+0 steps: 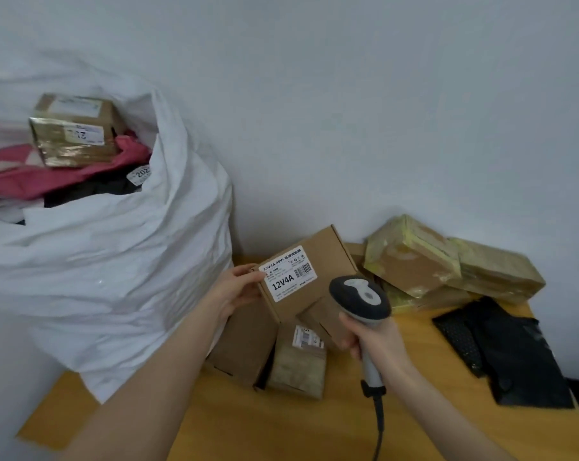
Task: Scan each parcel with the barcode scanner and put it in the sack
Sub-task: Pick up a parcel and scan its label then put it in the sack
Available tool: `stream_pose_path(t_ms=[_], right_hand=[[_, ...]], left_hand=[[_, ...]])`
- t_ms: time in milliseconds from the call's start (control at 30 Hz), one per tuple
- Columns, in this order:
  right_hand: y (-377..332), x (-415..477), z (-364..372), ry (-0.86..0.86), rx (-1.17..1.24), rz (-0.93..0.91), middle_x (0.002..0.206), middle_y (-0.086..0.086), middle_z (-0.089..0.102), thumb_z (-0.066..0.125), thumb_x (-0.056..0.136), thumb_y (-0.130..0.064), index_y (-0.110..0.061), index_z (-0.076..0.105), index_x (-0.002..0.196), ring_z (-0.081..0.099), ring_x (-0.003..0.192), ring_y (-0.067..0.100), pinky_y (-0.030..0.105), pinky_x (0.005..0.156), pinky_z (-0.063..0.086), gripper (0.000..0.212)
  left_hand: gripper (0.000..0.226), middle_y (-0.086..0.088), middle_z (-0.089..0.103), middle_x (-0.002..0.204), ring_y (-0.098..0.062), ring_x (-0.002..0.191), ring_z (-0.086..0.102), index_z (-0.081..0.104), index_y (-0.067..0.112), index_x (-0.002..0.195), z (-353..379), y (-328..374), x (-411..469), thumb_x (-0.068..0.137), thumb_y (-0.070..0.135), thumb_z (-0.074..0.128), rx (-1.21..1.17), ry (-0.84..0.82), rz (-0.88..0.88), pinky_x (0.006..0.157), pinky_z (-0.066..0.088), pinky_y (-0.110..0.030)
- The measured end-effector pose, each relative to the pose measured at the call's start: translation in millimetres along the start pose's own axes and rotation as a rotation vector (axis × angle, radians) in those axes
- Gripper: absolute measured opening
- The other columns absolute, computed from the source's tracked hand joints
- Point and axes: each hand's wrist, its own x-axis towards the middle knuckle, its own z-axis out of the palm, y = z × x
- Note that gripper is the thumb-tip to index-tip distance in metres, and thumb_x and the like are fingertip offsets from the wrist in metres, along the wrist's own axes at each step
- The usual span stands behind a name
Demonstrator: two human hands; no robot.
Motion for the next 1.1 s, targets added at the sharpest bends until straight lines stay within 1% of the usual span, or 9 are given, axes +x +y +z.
stream_pose_path(t_ms=[100,167,433,633,733,867,933,1000,1100], right_hand=[[0,-22,-1,-0.015,-0.114,-0.068,0.049,0.008,0.061,0.072,0.086,-0.017,-0.005,0.064,0.07,0.052,0.039,0.011,0.019,0.042,0.042,0.022],[0,-33,1,-0.034,-0.154,-0.088,0.049,0.008,0.061,0.072,0.086,-0.016,-0.004,0.065,0.07,0.052,0.039,0.011,0.019,0.043,0.042,0.021],[-1,-50,9,-0.041,-0.268,-0.095,0.044,0.001,0.059,0.071,0.087,-0.019,-0.007,0.062,0.063,0.051,0.036,0.006,0.017,0.044,0.041,0.028],[-2,-53,6,-0.055,-0.249,-0.101,0.045,0.001,0.06,0.071,0.087,-0.019,-0.007,0.063,0.065,0.052,0.037,0.007,0.017,0.044,0.042,0.026],[-12,-47,6,-0.065,-0.178,-0.122,0.048,0.004,0.061,0.071,0.087,-0.018,-0.005,0.063,0.069,0.054,0.04,0.011,0.02,0.043,0.043,0.023],[-54,-29,17,-0.096,-0.087,-0.225,0.053,0.006,0.064,0.072,0.085,-0.018,-0.002,0.065,0.078,0.057,0.043,0.015,0.024,0.044,0.045,0.018],[-83,-22,35,-0.14,-0.061,-0.31,0.055,0.007,0.065,0.071,0.086,-0.017,-0.004,0.065,0.085,0.058,0.044,0.014,0.023,0.044,0.047,0.015],[-111,-16,61,-0.177,-0.036,-0.38,0.055,0.006,0.066,0.07,0.087,-0.018,-0.006,0.064,0.083,0.058,0.042,0.013,0.022,0.044,0.048,0.014],[-149,-11,107,-0.212,0.005,-0.431,0.053,0.006,0.065,0.069,0.088,-0.019,-0.008,0.065,0.07,0.055,0.041,0.012,0.026,0.047,0.047,0.021]], left_hand=[[0.046,-0.012,0.072,0.103,-0.019,0.079,0.073,0.056,0.007,0.125,-3,1,-7,0.081,0.003,0.072,0.012,0.0,0.032,0.061,0.059,-0.031],[0.048,-0.012,0.072,0.104,-0.018,0.08,0.073,0.055,0.009,0.126,-3,0,-9,0.081,0.004,0.073,0.026,0.01,0.036,0.06,0.058,-0.03],[0.052,-0.017,0.07,0.108,-0.025,0.088,0.072,0.053,-0.001,0.129,5,2,-12,0.082,0.005,0.073,0.041,0.018,0.071,0.071,0.057,-0.035],[0.047,-0.017,0.07,0.109,-0.024,0.089,0.071,0.056,-0.001,0.126,6,5,-17,0.083,0.005,0.072,0.051,0.02,0.091,0.07,0.06,-0.033],[0.047,-0.016,0.07,0.109,-0.028,0.097,0.069,0.056,0.0,0.127,7,17,-24,0.084,0.007,0.072,0.084,0.026,0.106,0.077,0.059,-0.038],[0.045,-0.012,0.073,0.104,-0.025,0.095,0.07,0.058,0.001,0.125,0,66,-45,0.083,0.011,0.073,0.074,0.058,0.223,0.076,0.059,-0.039],[0.044,-0.007,0.074,0.098,-0.019,0.088,0.072,0.059,0.003,0.124,-14,102,-63,0.083,0.011,0.073,0.049,0.097,0.311,0.069,0.059,-0.036],[0.042,-0.004,0.075,0.094,-0.017,0.083,0.072,0.06,0.004,0.122,-34,140,-84,0.083,0.01,0.073,0.03,0.147,0.403,0.064,0.058,-0.033],[0.041,-0.01,0.073,0.102,-0.022,0.088,0.072,0.061,0.005,0.121,-79,193,-119,0.083,0.012,0.074,0.035,0.268,0.536,0.063,0.058,-0.033]])
